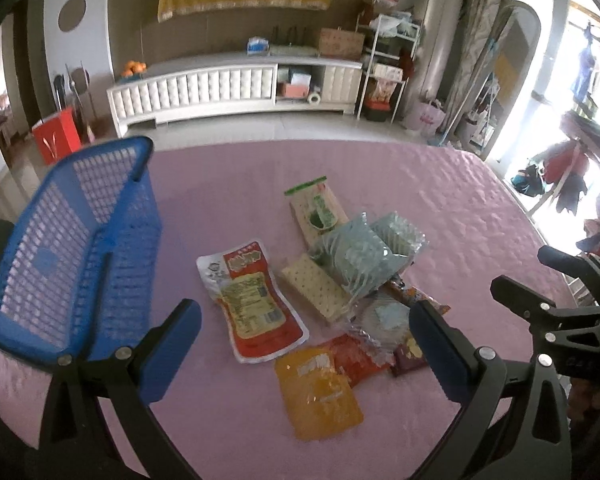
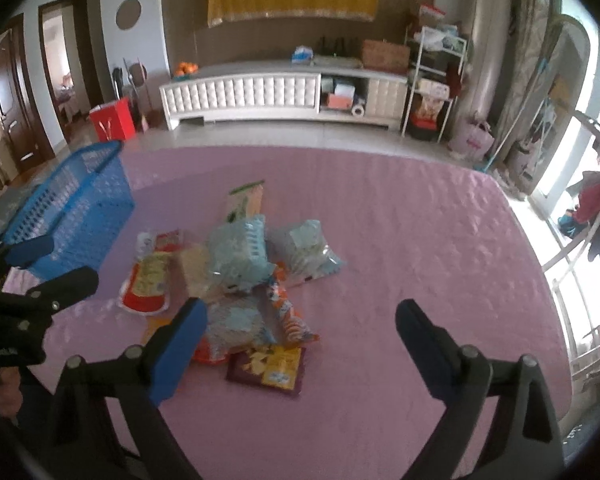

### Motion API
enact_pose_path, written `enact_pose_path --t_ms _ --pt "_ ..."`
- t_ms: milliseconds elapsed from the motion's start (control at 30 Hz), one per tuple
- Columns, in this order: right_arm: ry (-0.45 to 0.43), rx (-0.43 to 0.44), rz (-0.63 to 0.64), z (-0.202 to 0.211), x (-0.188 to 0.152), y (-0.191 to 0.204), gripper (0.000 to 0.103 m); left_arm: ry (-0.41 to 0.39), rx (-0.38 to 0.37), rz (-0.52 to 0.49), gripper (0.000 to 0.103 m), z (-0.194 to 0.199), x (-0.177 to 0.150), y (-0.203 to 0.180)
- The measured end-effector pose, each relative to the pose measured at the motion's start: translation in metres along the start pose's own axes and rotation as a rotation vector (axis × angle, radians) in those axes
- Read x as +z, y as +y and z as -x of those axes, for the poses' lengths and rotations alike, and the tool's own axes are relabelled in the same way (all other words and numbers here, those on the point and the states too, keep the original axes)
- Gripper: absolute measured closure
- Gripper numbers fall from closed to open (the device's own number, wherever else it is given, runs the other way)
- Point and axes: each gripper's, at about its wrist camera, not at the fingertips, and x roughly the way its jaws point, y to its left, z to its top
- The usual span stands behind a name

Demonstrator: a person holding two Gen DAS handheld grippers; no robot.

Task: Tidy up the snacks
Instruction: 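Move both grippers forward over the snack pile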

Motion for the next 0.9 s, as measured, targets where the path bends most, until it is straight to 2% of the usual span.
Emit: enact_pose_path --t_ms 200,400,567,733,867,900 --pt "0.047 -0.003 0.011 -0.039 0.017 -0.018 0.006 0.053 -0.027 0.042 0.0 -0.041 0.025 -0.004" --pt "0.066 0.019 0.035 -0.072 0.041 -0.027 0.006 0.094 -0.022 0.057 0.0 -0.083 0.043 -0.015" --pt "0.135 0.072 0.067 -0.116 0.055 -0.027 0.006 0.13 -0.007 0.057 0.0 -0.111 0.05 -0.022" --pt "0.215 0.082 0.102 -0.159 0.053 -0.026 0.006 0.161 0.007 0.067 0.0 -0.129 0.051 -0.019" --pt "0.265 0.146 0.115 -0.18 0.045 -0.024 0.006 0.172 0.041 0.039 0.0 -0.136 0.052 -0.024" --pt "0.275 0.157 0.122 -0.184 0.043 -0.023 0.009 0.175 0.044 0.038 0.0 -0.137 0.051 -0.023"
